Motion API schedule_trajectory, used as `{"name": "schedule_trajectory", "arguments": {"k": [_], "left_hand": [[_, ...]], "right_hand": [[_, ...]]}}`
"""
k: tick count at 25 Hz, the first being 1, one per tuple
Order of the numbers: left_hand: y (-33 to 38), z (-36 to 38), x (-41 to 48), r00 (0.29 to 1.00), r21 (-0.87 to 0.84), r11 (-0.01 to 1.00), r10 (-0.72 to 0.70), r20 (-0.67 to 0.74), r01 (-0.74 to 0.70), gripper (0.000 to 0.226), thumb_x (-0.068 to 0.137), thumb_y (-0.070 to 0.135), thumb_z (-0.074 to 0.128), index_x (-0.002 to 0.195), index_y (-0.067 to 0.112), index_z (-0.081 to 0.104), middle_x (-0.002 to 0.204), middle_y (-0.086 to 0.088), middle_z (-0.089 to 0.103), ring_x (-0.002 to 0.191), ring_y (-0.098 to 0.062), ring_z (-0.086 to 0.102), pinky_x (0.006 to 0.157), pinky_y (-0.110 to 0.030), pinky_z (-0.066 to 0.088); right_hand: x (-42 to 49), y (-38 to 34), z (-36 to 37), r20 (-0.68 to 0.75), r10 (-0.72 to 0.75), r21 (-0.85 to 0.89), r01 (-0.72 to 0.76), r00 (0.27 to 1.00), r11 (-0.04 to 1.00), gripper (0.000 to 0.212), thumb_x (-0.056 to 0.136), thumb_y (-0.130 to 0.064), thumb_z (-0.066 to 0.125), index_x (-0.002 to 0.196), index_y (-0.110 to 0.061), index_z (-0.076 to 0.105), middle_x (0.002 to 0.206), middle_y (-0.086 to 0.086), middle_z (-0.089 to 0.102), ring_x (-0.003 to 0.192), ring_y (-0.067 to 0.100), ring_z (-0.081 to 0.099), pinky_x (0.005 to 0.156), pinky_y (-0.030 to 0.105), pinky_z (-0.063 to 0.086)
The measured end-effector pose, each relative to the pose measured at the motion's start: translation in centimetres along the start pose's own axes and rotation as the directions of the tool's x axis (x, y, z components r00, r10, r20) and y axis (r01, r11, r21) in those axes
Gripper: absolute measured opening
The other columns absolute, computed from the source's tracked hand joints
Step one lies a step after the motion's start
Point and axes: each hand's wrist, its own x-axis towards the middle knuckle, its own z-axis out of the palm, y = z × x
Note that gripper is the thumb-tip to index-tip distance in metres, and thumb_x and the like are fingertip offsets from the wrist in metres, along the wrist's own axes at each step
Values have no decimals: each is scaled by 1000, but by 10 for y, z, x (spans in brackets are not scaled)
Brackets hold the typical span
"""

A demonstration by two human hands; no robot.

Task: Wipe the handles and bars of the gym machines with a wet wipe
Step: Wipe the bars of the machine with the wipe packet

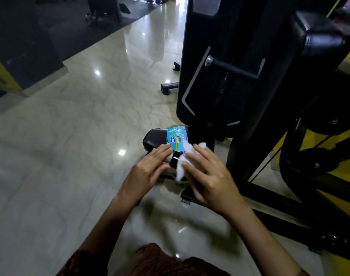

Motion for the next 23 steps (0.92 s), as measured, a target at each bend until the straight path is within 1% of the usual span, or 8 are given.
{"name": "schedule_trajectory", "arguments": {"k": [2, 4, 6, 11, 15, 18, 20, 23], "left_hand": [[0, -1, 1, 1000, 1, 1000, -1, 10, 1, 39, 97, 26, 41, 125, 2, 53, 132, -11, 52, 123, -16, 47, 108, -21, 31], [1, -1, 0, 1000, 1, 1000, 5, 8, -5, 37, 95, 23, 45, 125, 2, 53, 131, -10, 53, 123, -16, 47, 108, -22, 31], [2, -1, 0, 1000, -19, 1000, -12, 2, 13, 38, 91, 18, 51, 125, 1, 54, 132, -8, 51, 124, -15, 47, 109, -22, 31], [7, 1, 0, 997, -104, 992, -75, -22, 72, 39, 88, 16, 54, 125, 3, 54, 133, -4, 50, 126, -11, 45, 108, -21, 33], [4, -1, 1, 999, -104, 994, -39, -24, 36, 37, 89, 13, 51, 125, 5, 52, 133, -4, 49, 128, -4, 41, 107, -19, 32], [7, 0, -1, 997, -94, 994, -57, -45, 53, 38, 90, 15, 49, 128, 11, 48, 135, 1, 48, 129, -5, 41, 107, -21, 33], [8, 2, -2, 997, 23, 999, -23, -73, 25, 38, 90, 15, 49, 128, 9, 50, 135, -5, 50, 129, -13, 42, 110, -28, 31], [17, 13, -3, 986, 314, 943, 141, -88, -107, 35, 88, 9, 49, 120, 0, 58, 128, -13, 55, 127, -24, 42, 112, -38, 25]], "right_hand": [[5, -3, 24, 64, -8, 7, 8, 998, 1000, 36, 78, 3, 62, 115, 4, 63, 125, 21, 57, 120, 37, 51, 99, 46, 44], [-9, 8, 25, 98, -87, -44, 92, 991, 995, 39, 81, 5, 52, 119, 5, 59, 129, 19, 55, 123, 33, 50, 98, 44, 46], [-32, 18, 16, 75, -139, -69, 144, 987, 987, 36, 84, 4, 51, 118, 7, 59, 129, 18, 55, 124, 33, 49, 99, 45, 45], [-57, 14, 3, -9, -132, -94, 131, 991, 987, 30, 90, 2, 47, 117, 14, 54, 130, 20, 52, 125, 36, 47, 98, 48, 45], [-19, -2, 37, 10, -182, -191, 180, 983, 965, 32, 92, -2, 43, 119, 5, 58, 133, 15, 52, 129, 33, 42, 109, 42, 32], [-23, 6, 44, 6, -189, -210, 186, 982, 960, 32, 89, 0, 47, 118, 4, 60, 134, 10, 52, 128, 32, 45, 105, 41, 37], [-35, 14, 36, -19, -194, -217, 185, 981, 958, 34, 86, 2, 53, 119, 5, 58, 133, 10, 54, 128, 31, 44, 104, 42, 40], [-53, 20, 24, -38, -140, -197, 130, 989, 972, 35, 85, 3, 54, 119, 7, 56, 128, 13, 57, 126, 31, 46, 101, 43, 44]]}}
